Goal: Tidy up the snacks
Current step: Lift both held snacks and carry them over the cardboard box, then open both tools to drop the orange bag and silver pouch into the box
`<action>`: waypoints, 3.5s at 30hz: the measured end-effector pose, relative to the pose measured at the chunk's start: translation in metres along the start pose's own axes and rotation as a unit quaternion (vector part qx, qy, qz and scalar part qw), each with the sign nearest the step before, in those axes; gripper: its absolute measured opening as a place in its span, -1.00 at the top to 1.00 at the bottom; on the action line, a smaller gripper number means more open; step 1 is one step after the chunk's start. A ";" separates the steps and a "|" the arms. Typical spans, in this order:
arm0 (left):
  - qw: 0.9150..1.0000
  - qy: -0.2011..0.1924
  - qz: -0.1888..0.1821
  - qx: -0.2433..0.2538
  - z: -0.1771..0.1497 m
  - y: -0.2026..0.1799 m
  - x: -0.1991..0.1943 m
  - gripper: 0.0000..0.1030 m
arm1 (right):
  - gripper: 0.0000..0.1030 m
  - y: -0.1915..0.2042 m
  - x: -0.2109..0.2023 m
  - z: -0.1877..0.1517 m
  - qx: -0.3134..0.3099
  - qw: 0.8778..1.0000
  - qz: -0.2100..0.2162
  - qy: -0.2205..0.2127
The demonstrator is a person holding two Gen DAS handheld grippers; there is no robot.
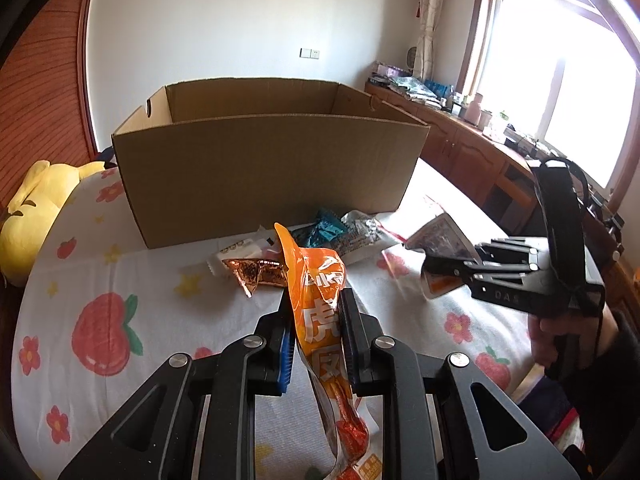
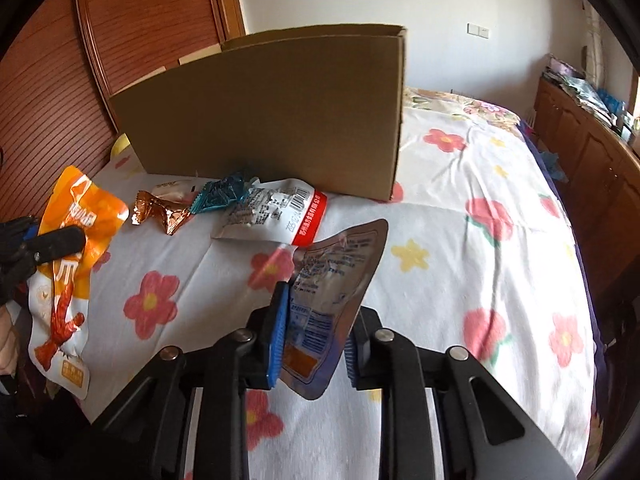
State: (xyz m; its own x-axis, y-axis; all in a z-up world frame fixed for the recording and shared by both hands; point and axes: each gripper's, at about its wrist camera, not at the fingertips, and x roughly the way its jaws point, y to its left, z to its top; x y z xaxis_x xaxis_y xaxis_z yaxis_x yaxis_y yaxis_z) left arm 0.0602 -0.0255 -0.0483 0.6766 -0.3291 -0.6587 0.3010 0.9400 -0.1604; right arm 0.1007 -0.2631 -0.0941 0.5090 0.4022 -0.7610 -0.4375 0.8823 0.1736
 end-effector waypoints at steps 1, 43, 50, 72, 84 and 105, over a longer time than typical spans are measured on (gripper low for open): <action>1.000 -0.002 0.000 0.001 0.001 0.000 -0.001 0.59 | 0.51 0.001 -0.002 -0.001 0.001 1.000 -0.002 -0.004; 0.996 -0.085 0.011 0.026 0.036 0.009 -0.041 0.61 | 0.50 0.039 -0.081 0.004 -0.029 0.994 0.007 -0.102; 0.992 -0.116 0.019 0.039 0.064 0.010 -0.051 0.61 | 0.50 0.041 -0.082 0.037 -0.045 0.992 0.006 -0.119; 0.986 -0.140 0.046 0.081 0.103 0.026 -0.036 0.61 | 0.50 0.032 -0.048 0.137 -0.071 0.986 0.006 -0.152; 0.985 -0.141 0.070 0.073 0.114 0.042 0.006 0.61 | 0.50 0.027 -0.004 0.164 -0.066 0.990 0.004 -0.126; 0.993 -0.064 0.082 0.061 0.138 0.023 0.056 0.60 | 0.50 0.029 0.041 0.166 -0.054 0.995 0.025 -0.076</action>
State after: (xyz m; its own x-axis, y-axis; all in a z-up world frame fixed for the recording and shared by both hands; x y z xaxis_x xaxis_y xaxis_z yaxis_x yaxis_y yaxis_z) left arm 0.1980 -0.0348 0.0128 0.8002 -0.1885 -0.5693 0.2532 0.9668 0.0358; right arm 0.2320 -0.1800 -0.0163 0.5875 0.4839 -0.6486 -0.5374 0.8326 0.1344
